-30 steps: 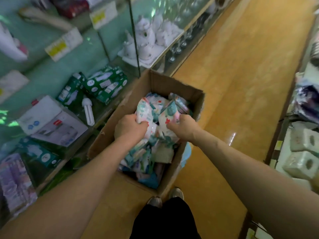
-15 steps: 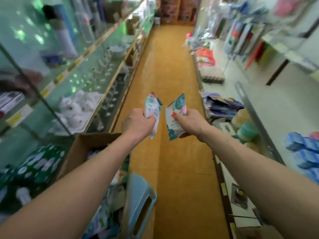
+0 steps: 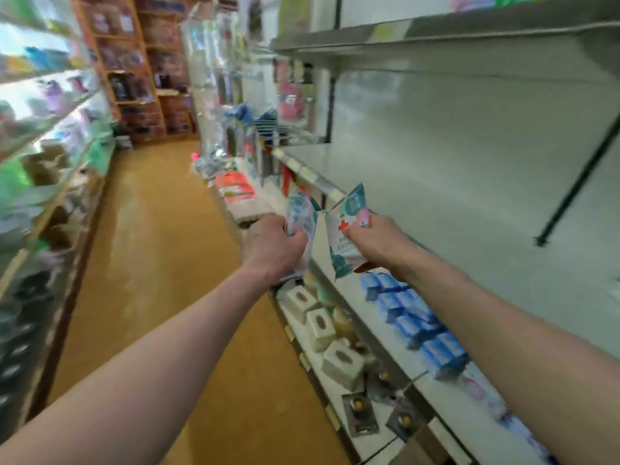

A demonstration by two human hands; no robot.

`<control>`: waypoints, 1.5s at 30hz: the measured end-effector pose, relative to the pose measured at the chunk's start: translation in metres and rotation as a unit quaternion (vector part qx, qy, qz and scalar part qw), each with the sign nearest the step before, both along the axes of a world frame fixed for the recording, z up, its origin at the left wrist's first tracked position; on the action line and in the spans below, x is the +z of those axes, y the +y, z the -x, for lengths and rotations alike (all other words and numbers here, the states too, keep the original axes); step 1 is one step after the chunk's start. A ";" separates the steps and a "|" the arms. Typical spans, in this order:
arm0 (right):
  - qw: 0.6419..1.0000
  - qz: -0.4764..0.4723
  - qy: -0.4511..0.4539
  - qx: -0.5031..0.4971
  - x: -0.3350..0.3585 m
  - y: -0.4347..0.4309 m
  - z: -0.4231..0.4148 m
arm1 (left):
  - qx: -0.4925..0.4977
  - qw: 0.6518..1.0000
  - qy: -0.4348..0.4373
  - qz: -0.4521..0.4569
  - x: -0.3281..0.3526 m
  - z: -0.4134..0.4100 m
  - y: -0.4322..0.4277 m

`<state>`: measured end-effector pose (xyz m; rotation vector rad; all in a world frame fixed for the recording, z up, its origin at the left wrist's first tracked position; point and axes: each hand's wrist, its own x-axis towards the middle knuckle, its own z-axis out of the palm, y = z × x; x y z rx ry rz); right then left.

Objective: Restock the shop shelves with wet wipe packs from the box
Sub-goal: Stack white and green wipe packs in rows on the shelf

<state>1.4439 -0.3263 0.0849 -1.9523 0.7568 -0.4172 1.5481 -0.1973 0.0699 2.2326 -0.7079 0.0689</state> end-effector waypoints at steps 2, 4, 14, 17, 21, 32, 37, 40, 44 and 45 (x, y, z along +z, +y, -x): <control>0.999 0.009 -0.002 -0.035 0.009 -0.033 0.025 | -0.033 0.999 -0.013 -0.001 0.010 0.017 -0.040; 0.997 0.016 -0.004 -0.078 0.015 -0.067 0.050 | -0.069 0.998 -0.011 0.010 0.019 0.034 -0.078; 0.976 -0.023 -0.021 -0.217 0.026 -0.156 0.159 | -0.268 0.916 0.242 0.176 0.052 0.123 -0.211; 0.969 -0.037 -0.032 -0.242 0.031 -0.167 0.183 | -0.334 0.870 0.313 0.182 0.057 0.145 -0.240; 0.961 -0.071 -0.046 -0.263 0.046 -0.178 0.215 | -0.390 0.829 0.367 0.159 0.064 0.158 -0.279; 0.916 -0.140 -0.085 -0.366 0.096 -0.209 0.272 | -0.556 0.645 0.522 0.042 0.087 0.189 -0.346; 0.881 -0.095 -0.041 -0.462 0.101 -0.216 0.296 | -0.532 0.607 0.588 0.061 0.089 0.203 -0.359; 0.884 -0.089 -0.030 -0.458 0.108 -0.222 0.306 | -0.535 0.623 0.569 0.049 0.090 0.209 -0.367; 0.877 -0.048 -0.012 -0.477 0.115 -0.233 0.319 | -0.527 0.637 0.561 0.038 0.098 0.221 -0.380; 0.872 -0.027 0.004 -0.488 0.116 -0.237 0.322 | -0.527 0.634 0.565 0.039 0.100 0.224 -0.382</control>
